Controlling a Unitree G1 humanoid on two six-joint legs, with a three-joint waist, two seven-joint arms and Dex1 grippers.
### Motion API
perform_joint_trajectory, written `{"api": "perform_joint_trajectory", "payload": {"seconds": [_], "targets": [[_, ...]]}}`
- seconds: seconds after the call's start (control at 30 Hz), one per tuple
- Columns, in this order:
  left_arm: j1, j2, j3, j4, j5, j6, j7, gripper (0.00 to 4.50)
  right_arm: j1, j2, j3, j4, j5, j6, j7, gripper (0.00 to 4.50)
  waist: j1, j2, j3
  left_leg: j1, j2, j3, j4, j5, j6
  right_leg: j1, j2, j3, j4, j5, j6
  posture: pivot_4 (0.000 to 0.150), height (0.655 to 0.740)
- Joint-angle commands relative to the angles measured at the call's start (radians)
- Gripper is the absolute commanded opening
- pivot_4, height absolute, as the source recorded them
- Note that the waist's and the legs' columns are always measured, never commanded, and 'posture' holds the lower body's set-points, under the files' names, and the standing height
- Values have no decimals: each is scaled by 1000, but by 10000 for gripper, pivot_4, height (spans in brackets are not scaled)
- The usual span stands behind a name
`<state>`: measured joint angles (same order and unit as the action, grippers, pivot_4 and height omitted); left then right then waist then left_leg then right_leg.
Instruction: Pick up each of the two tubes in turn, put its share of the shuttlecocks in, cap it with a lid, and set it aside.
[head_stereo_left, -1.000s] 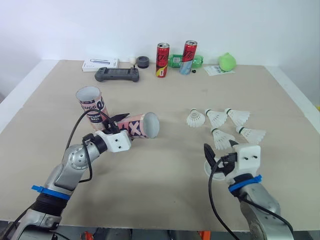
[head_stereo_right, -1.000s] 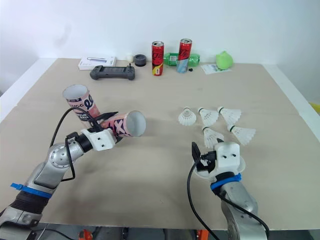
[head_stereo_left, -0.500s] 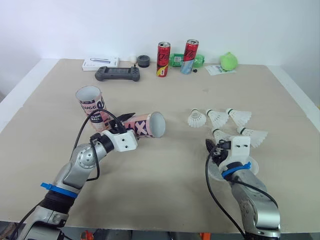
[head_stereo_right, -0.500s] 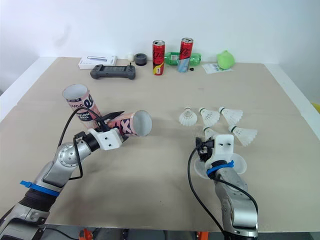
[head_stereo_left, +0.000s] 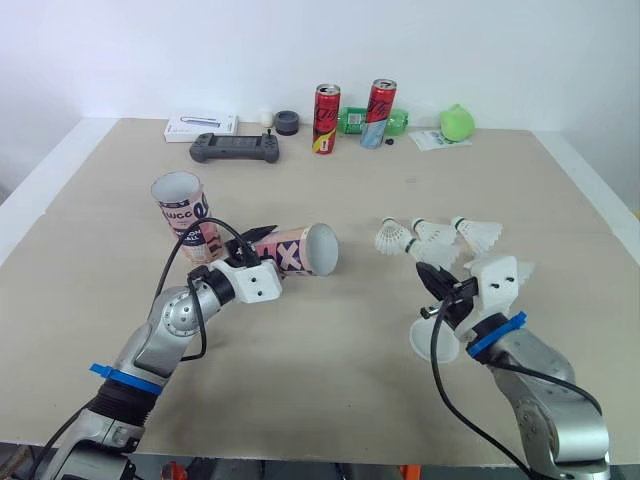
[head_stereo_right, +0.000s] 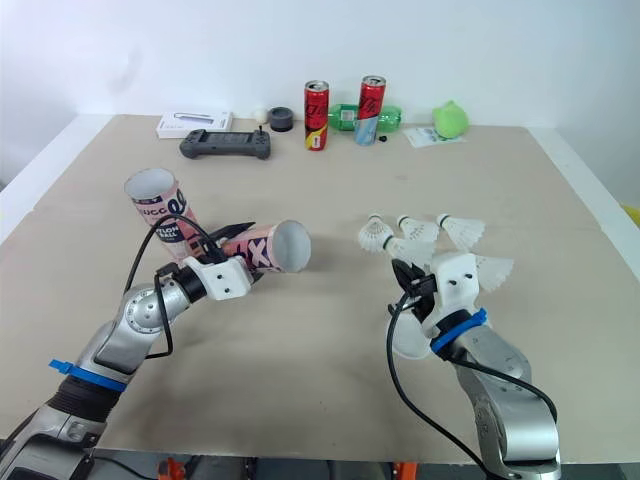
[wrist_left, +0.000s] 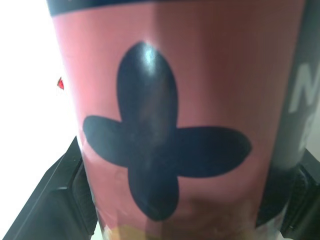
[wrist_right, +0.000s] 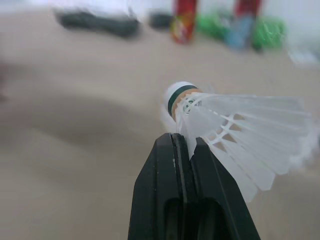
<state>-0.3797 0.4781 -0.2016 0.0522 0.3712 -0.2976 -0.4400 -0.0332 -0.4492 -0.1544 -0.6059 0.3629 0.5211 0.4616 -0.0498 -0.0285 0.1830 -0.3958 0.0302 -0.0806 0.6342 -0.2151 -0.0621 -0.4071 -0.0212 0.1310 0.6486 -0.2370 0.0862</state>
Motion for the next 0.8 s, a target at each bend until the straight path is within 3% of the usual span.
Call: {"api": "perform_joint_trajectory", "payload": {"seconds": [0.03,0.3,0.67,0.7,0.8], "targets": [[-40,-12,-7,-1,-2,-7,12,39647,-124,-81,75,-104,52,-25,133,534,0,0,0,0,0,0,0,1,1,0,0,0,0,1,1,1500,7400],[-47,-19,-5,6,9,3,22,39647,-269,-150,235,-69,-14,-40,204,534,2,0,0,-3,-1,-1,0,1,2,-1,-1,0,-1,1,1,1500,7400],[-23,-19,-2,-27,6,24,28,39647,-273,-133,294,-48,-81,-63,194,534,2,0,0,-4,-1,-2,0,1,2,-1,-1,-1,-2,1,1,1500,7400],[-22,-20,-2,-27,6,25,28,39647,-269,-120,279,-59,-48,-46,191,6743,2,0,0,-3,-1,-2,0,1,2,-1,-1,-1,-2,1,1,1500,7400],[-19,-25,2,-28,2,36,32,39647,-220,-81,198,-92,33,-7,152,19804,2,0,0,-3,-1,-2,0,1,2,-1,-1,-1,-2,1,1,1500,7400]]}}
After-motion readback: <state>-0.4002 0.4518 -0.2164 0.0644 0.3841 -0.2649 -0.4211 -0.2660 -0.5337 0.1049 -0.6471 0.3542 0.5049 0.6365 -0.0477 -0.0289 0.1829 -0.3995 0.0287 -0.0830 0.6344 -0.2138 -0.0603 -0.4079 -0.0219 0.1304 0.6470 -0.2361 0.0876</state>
